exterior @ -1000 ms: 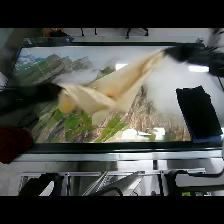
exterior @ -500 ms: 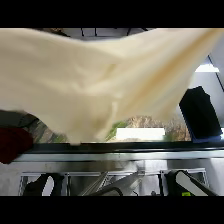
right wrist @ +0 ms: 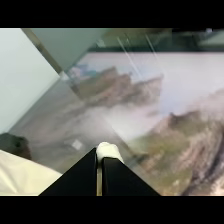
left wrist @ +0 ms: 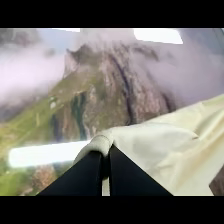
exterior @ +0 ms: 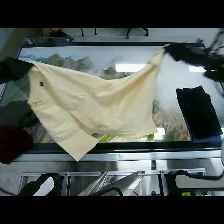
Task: Fold the shirts.
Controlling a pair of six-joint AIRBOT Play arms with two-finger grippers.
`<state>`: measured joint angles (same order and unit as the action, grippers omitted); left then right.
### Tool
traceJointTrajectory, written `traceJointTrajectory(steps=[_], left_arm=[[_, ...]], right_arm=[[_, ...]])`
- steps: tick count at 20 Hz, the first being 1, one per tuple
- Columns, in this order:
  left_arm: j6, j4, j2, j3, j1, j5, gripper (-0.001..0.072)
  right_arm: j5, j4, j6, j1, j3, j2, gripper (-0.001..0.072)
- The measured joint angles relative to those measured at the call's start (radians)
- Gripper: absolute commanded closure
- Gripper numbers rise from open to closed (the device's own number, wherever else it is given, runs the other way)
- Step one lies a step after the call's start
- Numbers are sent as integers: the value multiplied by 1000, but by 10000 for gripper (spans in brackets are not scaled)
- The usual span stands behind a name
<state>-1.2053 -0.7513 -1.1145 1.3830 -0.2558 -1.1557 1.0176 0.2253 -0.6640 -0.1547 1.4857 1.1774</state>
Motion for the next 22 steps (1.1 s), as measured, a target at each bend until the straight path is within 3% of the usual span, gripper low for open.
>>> traceJointTrajectory(steps=[2, 3, 4, 5, 6, 7, 10, 11, 15, 18, 22], left_arm=[[35, -8, -134, -40, 43, 95, 692], [47, -8, -201, -40, 58, 132, 689], [56, -10, -265, -27, 68, 156, 686], [64, -11, -329, -2, 73, 166, 420], [68, -13, -387, 33, 74, 163, 50], [74, -14, -434, 72, 71, 143, -4], [77, -15, -531, 198, 33, 38, 18], [70, -18, -546, 234, 11, 1, 47], [31, -90, -577, 307, -89, -179, 43], [16, -137, -584, 261, -144, -283, 43], [12, -162, -587, 156, -190, -306, 44]], right_arm=[[-116, 31, 16, 61, -11, 140, 682], [-156, 40, 22, 81, -11, 200, 622], [-185, 45, 26, 94, -8, 248, 439], [-211, 48, 30, 102, -5, 288, 356], [-229, 55, 31, 103, -2, 314, 341], [-231, 58, 33, 99, 0, 328, 342], [-155, 103, -11, 35, 3, 317, 344], [-105, 138, -51, 2, 3, 301, 344], [140, 343, -226, -126, -39, 222, 345], [242, 464, -307, -191, -201, 141, 344], [263, 525, -339, -202, -464, 63, 343]])
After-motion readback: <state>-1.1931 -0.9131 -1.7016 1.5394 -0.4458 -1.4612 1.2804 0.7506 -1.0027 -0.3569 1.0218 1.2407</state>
